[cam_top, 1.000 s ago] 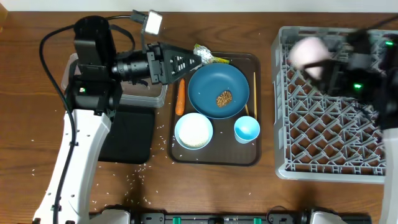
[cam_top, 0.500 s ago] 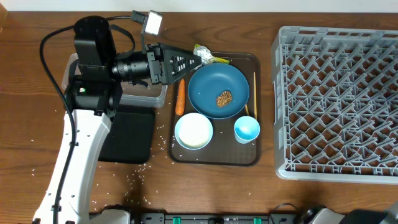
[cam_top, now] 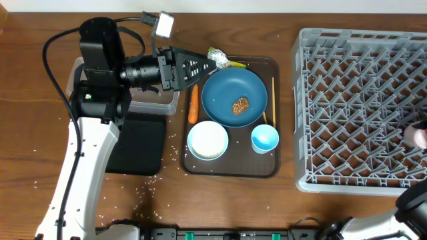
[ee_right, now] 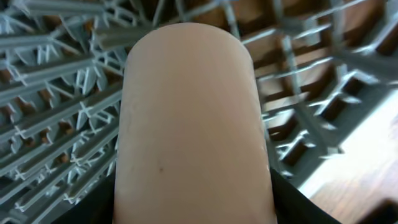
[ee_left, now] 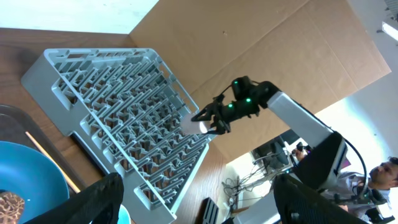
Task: Sort waste into correct bins and load items into the dishwasher rack
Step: 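Carry the pink cup into the dish rack and open the right gripper, then grasp the light blue cup with the left gripper and lift it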
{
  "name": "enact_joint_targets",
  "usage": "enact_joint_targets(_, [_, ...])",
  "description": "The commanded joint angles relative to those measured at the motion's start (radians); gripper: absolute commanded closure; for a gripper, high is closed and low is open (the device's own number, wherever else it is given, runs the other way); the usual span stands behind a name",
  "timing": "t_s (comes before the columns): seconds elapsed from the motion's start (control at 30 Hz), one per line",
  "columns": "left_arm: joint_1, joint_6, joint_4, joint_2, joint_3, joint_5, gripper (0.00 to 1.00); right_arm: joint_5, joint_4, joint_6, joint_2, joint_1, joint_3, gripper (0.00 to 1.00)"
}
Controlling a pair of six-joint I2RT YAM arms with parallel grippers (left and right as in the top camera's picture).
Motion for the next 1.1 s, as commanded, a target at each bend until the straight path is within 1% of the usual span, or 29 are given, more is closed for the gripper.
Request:
enact_joint_targets(0.0, [0.002,-0.002,-0.007,-0.004,0.012,0.018,0.22,-0.041,-0.011,0.02,0.034,-0.004,0.005,0.49])
enact_joint_targets(0.07, [0.002,-0.002,-0.014,-0.004,0.012,0.018,0.22,-0.039,-0.005,0.019,0.041,-0.004,0.005,0.33])
enact_joint_targets(0.17, [0.002,-0.002,-0.024,-0.004,0.012,0.018,0.22,-0.043,0.014,0.018,0.034,-0.006,0.011,0.23])
enact_joint_targets(0.2, [0.002,-0.002,-0.025,-0.004,0.012,0.018,0.22,-0.044,0.011,0.012,0.029,-0.006,0.02,0.21])
enact_joint_targets(0.27, [0.0,0.0,-0.024,-0.004,0.012,0.017,0.22,-0.073,0.006,-0.031,0.012,-0.006,0.038,0.17])
enact_joint_targets(0.43, [-0.011,0.051,-0.029,-0.004,0.012,-0.019,0.22,-0.196,-0.047,-0.117,-0.078,0.011,0.065,0.15])
enact_joint_targets(0.53, [-0.038,0.122,-0.085,-0.004,0.012,-0.088,0.22,-0.298,-0.05,-0.201,-0.168,0.053,0.065,0.15])
enact_joint_targets(0.6, [-0.065,0.192,-0.175,-0.004,0.012,-0.195,0.22,-0.331,-0.043,-0.239,-0.23,0.097,0.065,0.15])
enact_joint_targets(0.63, [-0.084,0.242,-0.244,-0.004,0.012,-0.289,0.22,-0.33,-0.035,-0.245,-0.27,0.134,0.064,0.14])
enact_joint_targets(0.67, [-0.103,0.282,-0.307,-0.004,0.012,-0.396,0.22,-0.33,-0.028,-0.245,-0.3,0.165,0.064,0.14])
enact_joint_targets(0.73, [-0.161,0.36,-0.443,-0.001,0.012,-0.69,0.22,-0.328,-0.006,-0.244,-0.357,0.238,0.064,0.14])
enact_joint_targets(0.77, [-0.19,0.383,-0.487,0.003,0.012,-0.809,0.22,-0.322,0.004,-0.243,-0.381,0.279,0.064,0.14])
enact_joint_targets(0.83, [-0.246,0.407,-0.547,0.016,0.012,-0.985,0.22,-0.322,0.025,-0.24,-0.412,0.348,0.064,0.13])
enact_joint_targets(0.9, [-0.296,0.423,-0.575,0.035,0.012,-1.064,0.22,-0.286,0.042,-0.194,-0.431,0.42,0.064,0.13])
enact_joint_targets(1.07, [-0.403,0.423,-0.589,0.117,0.012,-1.073,0.22,-0.13,0.048,-0.069,-0.432,0.523,0.064,0.14])
